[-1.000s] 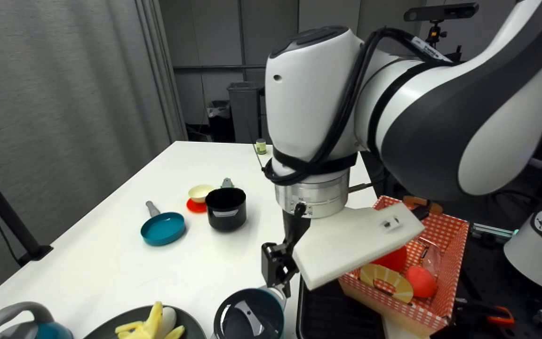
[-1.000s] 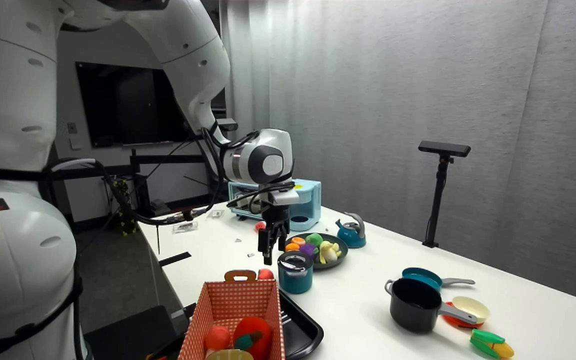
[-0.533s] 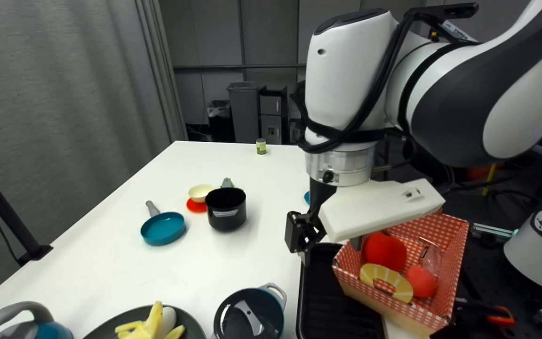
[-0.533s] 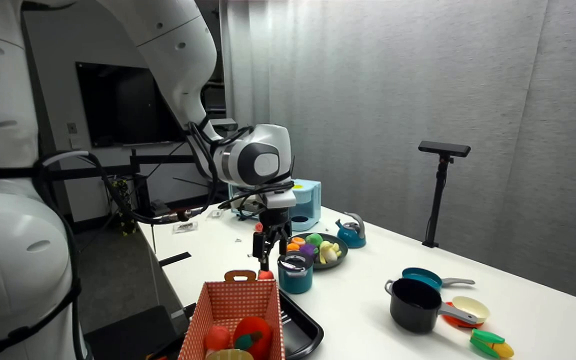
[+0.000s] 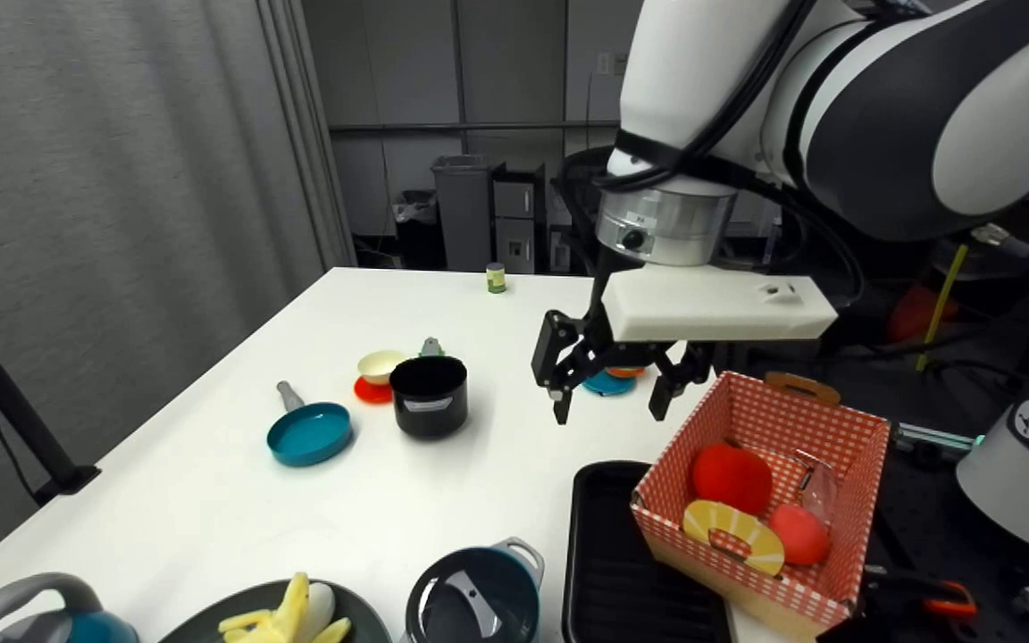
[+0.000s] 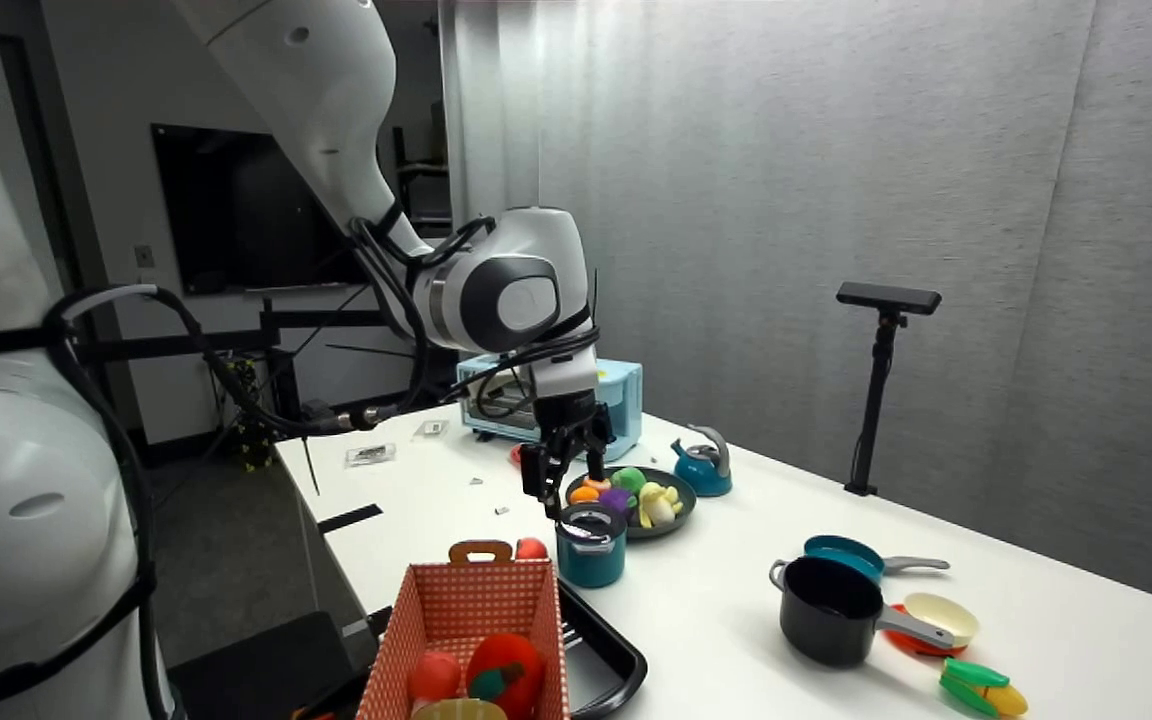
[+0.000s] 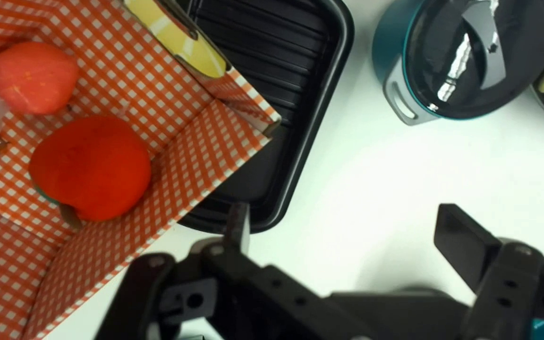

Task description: Put the lid on top of the blue pot

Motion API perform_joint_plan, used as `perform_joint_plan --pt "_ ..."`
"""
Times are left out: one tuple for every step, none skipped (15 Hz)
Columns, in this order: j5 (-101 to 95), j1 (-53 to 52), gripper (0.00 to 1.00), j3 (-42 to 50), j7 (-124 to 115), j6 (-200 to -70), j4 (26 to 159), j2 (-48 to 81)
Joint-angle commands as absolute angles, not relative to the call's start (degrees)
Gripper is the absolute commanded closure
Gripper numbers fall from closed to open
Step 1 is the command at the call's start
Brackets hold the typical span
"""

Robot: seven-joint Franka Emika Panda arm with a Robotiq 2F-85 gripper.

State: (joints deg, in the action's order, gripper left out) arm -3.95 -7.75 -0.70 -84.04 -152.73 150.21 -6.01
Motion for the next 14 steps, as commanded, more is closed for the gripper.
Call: perform_joint_plan --pt "-6.22 -3.35 0.0 -3.27 -87.92 -156.07 153.97 -11.77" --pt "-6.33 -2.49 0.0 -3.78 -88.0 -156.33 154.05 -12.31" --pt "-6.37 -1.73 0.0 -4.27 -87.81 -156.11 153.89 -12.58" --pt "-6.41 -1.17 0.0 -5.03 -88.22 -155.62 153.88 -13.18" --pt "-6.21 -0.63 0.0 -5.51 -88.14 -155.5 153.85 -13.49" --pt "-6.07 -0.18 0.0 -5.99 -88.15 -155.48 153.84 -13.77" --pt "-6.06 0.23 0.0 -6.49 -88.42 -155.35 153.89 -14.04" --pt "-6.03 0.54 0.0 -6.91 -88.64 -155.32 153.96 -14.29" --pt "-6.02 0.81 0.0 -7.29 -88.83 -155.24 154.02 -14.45" --pt "-5.93 1.03 0.0 -7.62 -88.96 -155.17 154.02 -14.54" --pt "-5.87 1.18 0.0 -7.89 -89.07 -155.14 154.03 -14.62" --pt "-5.81 1.28 0.0 -8.11 -89.0 -154.98 153.97 -14.62" --pt "-5.82 1.38 0.0 -8.29 -89.12 -155.01 153.99 -14.65" --pt "-5.73 1.41 0.0 -8.42 -89.13 -155.04 153.99 -14.66"
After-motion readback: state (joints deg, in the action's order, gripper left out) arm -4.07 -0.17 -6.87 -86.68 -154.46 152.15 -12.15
